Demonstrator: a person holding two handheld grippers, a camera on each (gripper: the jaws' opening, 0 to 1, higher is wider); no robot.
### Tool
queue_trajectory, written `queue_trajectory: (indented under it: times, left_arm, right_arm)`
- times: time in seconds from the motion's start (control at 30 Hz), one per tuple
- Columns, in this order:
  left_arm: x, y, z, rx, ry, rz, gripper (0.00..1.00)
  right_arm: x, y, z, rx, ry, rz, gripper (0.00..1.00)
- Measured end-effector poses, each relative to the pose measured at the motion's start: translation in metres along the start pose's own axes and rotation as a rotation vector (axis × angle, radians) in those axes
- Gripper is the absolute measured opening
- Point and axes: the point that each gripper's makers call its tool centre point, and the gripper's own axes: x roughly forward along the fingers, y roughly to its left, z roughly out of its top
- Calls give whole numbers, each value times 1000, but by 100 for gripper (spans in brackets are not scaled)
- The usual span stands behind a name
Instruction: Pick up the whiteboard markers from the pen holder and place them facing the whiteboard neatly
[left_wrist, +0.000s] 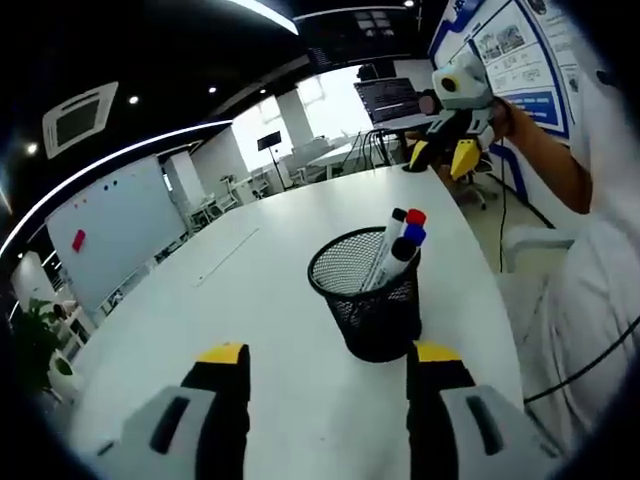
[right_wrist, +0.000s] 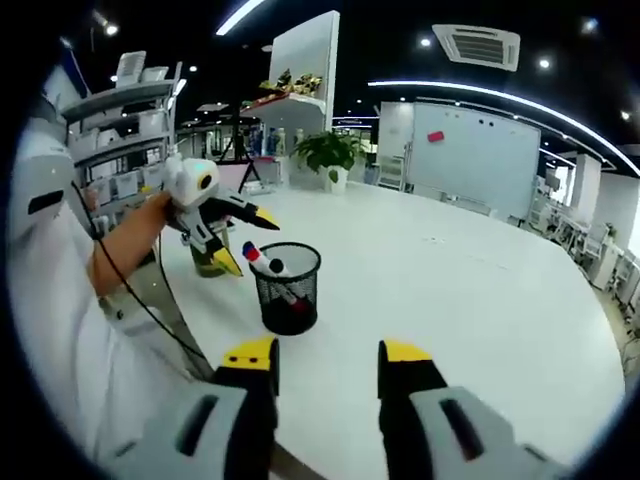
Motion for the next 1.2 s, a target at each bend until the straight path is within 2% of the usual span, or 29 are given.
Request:
queue_trajectory:
  times: [0.27, 0.6, 0.87, 0.97, 1.2]
  left_arm:
    - [-1, -1, 1, -4, -7, 3, 66]
    - [-1, -2, 2, -6, -18, -2, 67]
    - [-1, 1, 2, -22, -22, 5, 71]
    - [-1, 0, 1, -22, -16, -5, 72]
    - [-1, 1, 1, -32, -13, -11, 74]
  right_arm:
    - [0, -9, -8, 27, 12, -21, 38]
    - [-1, -9, -12, 31, 16, -17, 39]
    - [-5, -17, -12, 24, 13, -55, 40]
    - [-6, -13, -12, 3, 14, -47, 44]
    - [-4, -4, -13, -21, 18, -16, 45]
